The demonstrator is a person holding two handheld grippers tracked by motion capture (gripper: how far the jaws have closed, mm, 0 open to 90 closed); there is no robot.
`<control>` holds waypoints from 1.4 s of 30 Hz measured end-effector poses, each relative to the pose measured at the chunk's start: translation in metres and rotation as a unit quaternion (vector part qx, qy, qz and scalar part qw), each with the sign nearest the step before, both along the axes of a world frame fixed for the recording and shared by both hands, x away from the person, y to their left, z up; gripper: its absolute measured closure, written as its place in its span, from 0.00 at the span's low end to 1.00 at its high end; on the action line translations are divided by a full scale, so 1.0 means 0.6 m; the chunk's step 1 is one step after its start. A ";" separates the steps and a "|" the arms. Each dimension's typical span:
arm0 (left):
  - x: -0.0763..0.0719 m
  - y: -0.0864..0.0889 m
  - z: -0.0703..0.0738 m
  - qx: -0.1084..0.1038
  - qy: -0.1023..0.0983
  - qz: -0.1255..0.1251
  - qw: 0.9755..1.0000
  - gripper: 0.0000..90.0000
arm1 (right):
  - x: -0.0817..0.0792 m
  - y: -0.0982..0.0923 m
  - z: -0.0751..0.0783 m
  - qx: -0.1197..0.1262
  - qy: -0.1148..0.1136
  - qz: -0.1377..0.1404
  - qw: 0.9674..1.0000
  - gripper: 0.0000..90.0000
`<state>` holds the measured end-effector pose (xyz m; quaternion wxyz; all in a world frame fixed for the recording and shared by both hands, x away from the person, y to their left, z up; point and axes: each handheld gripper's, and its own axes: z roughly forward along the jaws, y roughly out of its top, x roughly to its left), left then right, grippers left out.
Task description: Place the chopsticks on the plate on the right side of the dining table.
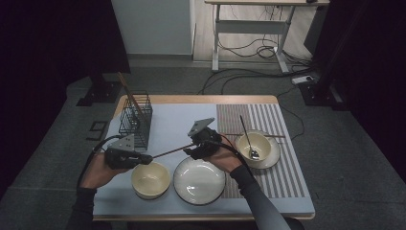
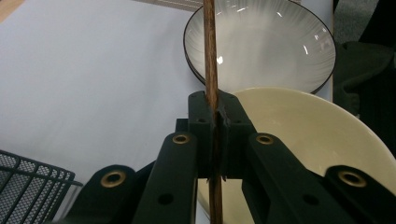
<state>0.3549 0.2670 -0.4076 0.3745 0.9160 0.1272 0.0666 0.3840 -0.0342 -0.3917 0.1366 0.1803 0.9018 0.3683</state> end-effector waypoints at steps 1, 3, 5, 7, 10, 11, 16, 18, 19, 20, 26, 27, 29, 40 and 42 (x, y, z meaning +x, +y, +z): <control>0.000 -0.001 0.001 0.002 0.000 -0.003 1.000 0.95 | 0.000 0.003 0.000 -0.003 0.002 0.005 1.000 0.51; 0.000 -0.004 0.003 0.004 0.000 -0.006 1.000 0.95 | -0.001 0.009 -0.001 -0.010 -0.001 0.008 1.000 0.54; 0.000 -0.005 0.004 0.005 0.000 -0.007 1.000 0.95 | -0.002 0.014 -0.003 -0.018 -0.002 0.014 1.000 0.56; 0.000 -0.005 0.005 0.005 0.000 -0.007 1.000 0.95 | -0.005 0.018 -0.003 -0.022 -0.006 0.017 1.000 0.61; 0.000 -0.005 0.005 0.006 0.001 -0.007 1.000 0.95 | -0.005 0.020 -0.004 -0.028 -0.003 0.021 0.999 0.63; 0.000 -0.005 0.005 0.006 0.001 -0.007 1.000 0.95 | -0.005 0.020 -0.004 -0.031 -0.002 0.021 0.999 0.64; 0.001 -0.006 0.005 0.009 -0.004 -0.003 1.000 0.93 | -0.005 0.020 -0.004 -0.038 0.009 0.018 0.999 0.67; 0.002 -0.007 0.005 0.010 -0.012 0.010 1.000 0.92 | -0.005 0.019 -0.004 -0.042 0.015 0.023 0.999 0.70; 0.002 -0.007 0.005 0.009 -0.014 0.014 1.000 0.90 | -0.005 0.019 -0.005 -0.045 0.018 0.025 0.999 0.72; 0.002 -0.007 0.005 0.008 -0.016 0.018 1.000 0.90 | -0.005 0.018 -0.006 -0.044 0.020 0.025 0.999 0.72; 0.003 -0.006 0.007 0.007 -0.036 0.043 0.998 0.83 | -0.006 0.016 -0.007 -0.043 0.034 0.037 0.998 0.79; 0.003 -0.006 0.008 0.006 -0.037 0.047 0.998 0.82 | -0.007 0.016 -0.007 -0.043 0.036 0.042 0.998 0.80; 0.003 -0.005 0.009 0.001 -0.043 0.060 0.997 0.75 | -0.008 0.015 -0.006 -0.040 0.041 0.049 0.997 0.83; 0.009 -0.006 0.008 -0.001 -0.058 0.114 0.992 0.39 | -0.022 0.013 -0.003 -0.028 0.044 0.085 0.995 0.93; 0.010 -0.002 0.008 -0.006 -0.060 0.126 0.990 0.32 | -0.020 0.008 -0.002 -0.029 0.043 0.079 0.996 0.93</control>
